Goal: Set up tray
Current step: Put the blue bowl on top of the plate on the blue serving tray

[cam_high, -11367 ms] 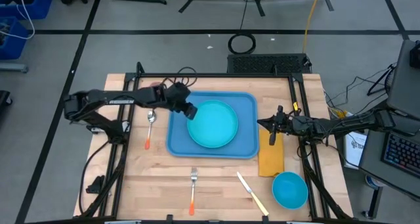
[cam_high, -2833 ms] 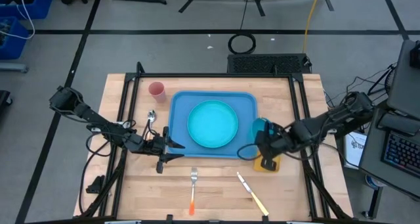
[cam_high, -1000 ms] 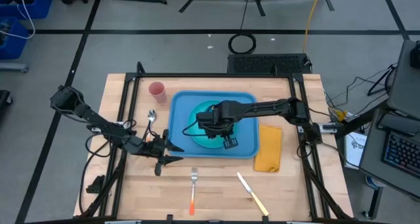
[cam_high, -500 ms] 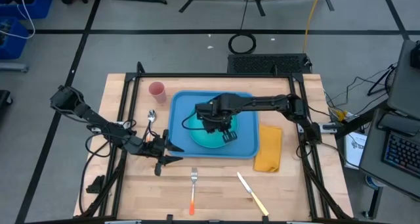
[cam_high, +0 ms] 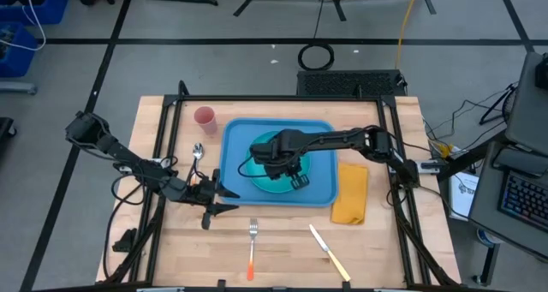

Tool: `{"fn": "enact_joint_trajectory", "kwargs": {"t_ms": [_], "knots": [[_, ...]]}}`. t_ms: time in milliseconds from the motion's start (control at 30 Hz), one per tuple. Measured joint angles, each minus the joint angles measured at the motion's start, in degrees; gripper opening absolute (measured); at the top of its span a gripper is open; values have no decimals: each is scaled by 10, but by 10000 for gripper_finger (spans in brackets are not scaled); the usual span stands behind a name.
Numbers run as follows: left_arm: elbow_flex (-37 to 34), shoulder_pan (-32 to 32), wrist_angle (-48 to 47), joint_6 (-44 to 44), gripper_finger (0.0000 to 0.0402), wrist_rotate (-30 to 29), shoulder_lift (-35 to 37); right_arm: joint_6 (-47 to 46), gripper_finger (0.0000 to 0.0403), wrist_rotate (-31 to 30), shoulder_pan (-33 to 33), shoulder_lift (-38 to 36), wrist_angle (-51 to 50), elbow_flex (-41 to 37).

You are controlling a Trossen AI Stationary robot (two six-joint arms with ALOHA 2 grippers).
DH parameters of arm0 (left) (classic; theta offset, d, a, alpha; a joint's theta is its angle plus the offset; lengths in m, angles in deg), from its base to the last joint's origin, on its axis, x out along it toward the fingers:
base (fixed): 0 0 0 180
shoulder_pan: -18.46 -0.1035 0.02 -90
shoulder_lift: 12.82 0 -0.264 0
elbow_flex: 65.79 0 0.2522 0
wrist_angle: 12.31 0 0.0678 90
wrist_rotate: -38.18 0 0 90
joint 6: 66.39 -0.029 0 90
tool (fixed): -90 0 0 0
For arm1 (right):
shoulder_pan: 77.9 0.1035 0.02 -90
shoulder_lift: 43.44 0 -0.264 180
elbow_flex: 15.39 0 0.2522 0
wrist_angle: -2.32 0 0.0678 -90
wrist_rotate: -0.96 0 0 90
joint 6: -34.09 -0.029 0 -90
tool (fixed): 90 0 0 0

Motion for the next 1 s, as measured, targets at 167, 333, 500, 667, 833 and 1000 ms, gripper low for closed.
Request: {"fn": "enact_joint_trajectory", "kwargs": {"t_ms": [167,333,500,667,833,1000], "knots": [[0,4,-1,-3,150,0,0,10,0,-5,5,0,0,0],[0,4,-1,-5,150,0,0,17,0,-10,7,0,0,0],[0,4,-1,-5,150,0,0,23,0,-10,7,0,1,-1],[0,4,-1,-5,150,0,0,24,0,-10,9,0,2,-1],[0,4,-3,-3,150,0,0,22,10,-7,9,0,3,-1],[0,4,-9,-2,150,-1,0,11,30,-4,14,0,3,-1]]}}
